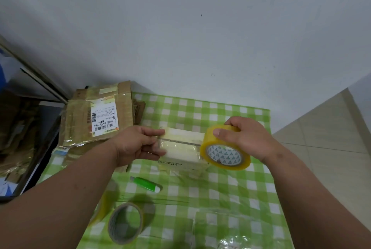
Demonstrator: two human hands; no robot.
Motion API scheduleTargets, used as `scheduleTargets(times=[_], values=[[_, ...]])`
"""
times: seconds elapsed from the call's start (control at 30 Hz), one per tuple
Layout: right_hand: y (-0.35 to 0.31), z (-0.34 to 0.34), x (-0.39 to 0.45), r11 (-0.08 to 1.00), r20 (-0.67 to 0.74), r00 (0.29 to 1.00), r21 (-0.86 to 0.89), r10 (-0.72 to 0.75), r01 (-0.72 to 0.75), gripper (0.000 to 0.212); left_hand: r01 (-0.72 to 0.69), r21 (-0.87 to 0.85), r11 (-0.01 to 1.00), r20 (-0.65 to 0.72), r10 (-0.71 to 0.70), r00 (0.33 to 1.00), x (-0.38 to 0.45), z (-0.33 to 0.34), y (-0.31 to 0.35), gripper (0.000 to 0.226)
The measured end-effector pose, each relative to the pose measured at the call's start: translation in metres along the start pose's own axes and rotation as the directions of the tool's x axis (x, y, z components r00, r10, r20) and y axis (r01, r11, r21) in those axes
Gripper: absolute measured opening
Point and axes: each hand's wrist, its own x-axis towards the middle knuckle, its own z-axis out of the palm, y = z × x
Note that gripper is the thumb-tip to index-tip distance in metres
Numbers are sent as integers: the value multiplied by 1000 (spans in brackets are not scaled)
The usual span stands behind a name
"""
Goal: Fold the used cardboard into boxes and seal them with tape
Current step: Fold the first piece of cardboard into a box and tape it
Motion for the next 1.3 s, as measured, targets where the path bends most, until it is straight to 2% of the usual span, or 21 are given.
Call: scheduleTargets(times=[0.17,0.47,0.8,1.0,1.17,1.23,1.3], values=[[6,0,-4,999,-7,1000,-33,11,-11,34,-59,60,996,-98,64,993,8,5,-6,30],[2,-3,2,998,6,1000,-65,6,-6,37,-184,399,898,-191,278,941,20,4,1,24],[-7,-6,7,993,66,998,-121,14,-6,42,-185,369,911,-235,284,930,27,1,-6,18],[-11,-4,9,991,86,996,-134,-6,17,40,-194,309,931,-329,296,897,28,2,-18,13],[-9,-3,10,994,81,997,-109,2,6,39,-114,444,888,-364,296,883,27,7,-20,13],[-9,-3,10,994,81,997,-109,2,7,38,-40,487,872,-358,242,902,24,10,-30,18],[-8,-3,11,993,78,997,-119,0,9,38,-33,471,882,-337,214,917,19,16,-42,14]])
